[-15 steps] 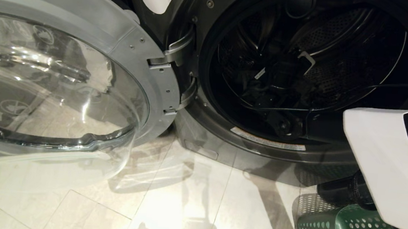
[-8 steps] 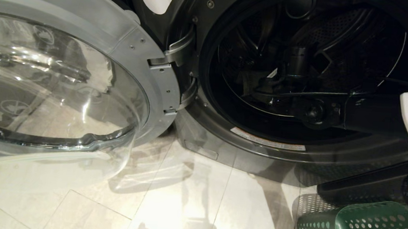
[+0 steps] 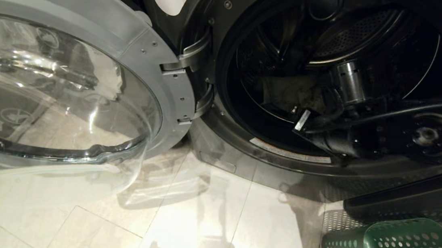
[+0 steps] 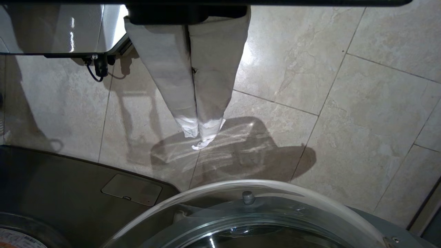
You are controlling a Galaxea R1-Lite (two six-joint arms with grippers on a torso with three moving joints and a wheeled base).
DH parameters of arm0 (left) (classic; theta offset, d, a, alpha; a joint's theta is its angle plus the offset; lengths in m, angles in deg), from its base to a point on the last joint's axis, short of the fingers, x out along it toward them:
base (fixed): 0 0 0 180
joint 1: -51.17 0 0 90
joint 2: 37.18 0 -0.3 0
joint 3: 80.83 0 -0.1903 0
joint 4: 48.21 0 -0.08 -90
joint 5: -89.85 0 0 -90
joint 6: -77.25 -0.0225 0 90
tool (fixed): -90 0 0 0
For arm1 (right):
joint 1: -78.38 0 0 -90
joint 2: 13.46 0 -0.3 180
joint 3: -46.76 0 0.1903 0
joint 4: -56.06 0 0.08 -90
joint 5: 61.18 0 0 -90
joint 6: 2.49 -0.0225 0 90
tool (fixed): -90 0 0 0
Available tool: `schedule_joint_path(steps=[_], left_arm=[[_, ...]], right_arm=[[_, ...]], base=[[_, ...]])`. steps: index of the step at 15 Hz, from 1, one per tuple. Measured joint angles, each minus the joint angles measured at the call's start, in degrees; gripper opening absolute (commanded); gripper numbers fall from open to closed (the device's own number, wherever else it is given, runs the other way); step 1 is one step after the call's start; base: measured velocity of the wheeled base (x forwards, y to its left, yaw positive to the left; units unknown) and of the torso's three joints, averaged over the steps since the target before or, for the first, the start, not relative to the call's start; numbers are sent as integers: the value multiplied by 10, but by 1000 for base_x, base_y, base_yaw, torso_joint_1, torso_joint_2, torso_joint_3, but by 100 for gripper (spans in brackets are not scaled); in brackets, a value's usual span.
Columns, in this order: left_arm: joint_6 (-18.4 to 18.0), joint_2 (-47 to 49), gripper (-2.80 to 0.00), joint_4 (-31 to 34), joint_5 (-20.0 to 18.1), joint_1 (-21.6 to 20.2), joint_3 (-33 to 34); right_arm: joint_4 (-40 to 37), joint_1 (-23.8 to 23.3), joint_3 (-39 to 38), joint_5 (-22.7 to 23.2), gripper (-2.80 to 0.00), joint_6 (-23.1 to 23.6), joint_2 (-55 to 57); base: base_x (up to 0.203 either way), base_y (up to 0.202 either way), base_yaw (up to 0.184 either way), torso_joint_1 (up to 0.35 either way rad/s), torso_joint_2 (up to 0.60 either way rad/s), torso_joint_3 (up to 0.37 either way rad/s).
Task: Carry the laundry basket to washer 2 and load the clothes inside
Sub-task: Close the washing machine door with the left hand
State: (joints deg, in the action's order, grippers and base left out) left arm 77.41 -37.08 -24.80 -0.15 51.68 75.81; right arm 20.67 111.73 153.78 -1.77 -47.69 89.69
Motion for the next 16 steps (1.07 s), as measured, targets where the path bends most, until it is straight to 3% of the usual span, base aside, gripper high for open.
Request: schedule_joint_path(steps=[4, 8, 11, 13, 16], left_arm=[[0, 0, -280, 0, 0, 0, 0], [0, 0, -280, 0, 0, 0, 0], [0, 0, -280, 0, 0, 0, 0], [0, 0, -280, 0, 0, 0, 0], [0, 0, -280, 0, 0, 0, 0]], right_arm=[[-126, 60, -73, -1, -280, 30, -131], [-231, 76, -175, 21, -280, 187, -288], [-237, 80, -281, 17, -280, 312, -394], [-215, 81, -346, 5, -280, 334, -438], [-136, 49, -449, 62, -280, 360, -497]], base=[[0, 0, 0, 0, 0, 0], [0, 0, 0, 0, 0, 0], [0, 0, 0, 0, 0, 0], [0, 0, 0, 0, 0, 0], [0, 0, 0, 0, 0, 0]])
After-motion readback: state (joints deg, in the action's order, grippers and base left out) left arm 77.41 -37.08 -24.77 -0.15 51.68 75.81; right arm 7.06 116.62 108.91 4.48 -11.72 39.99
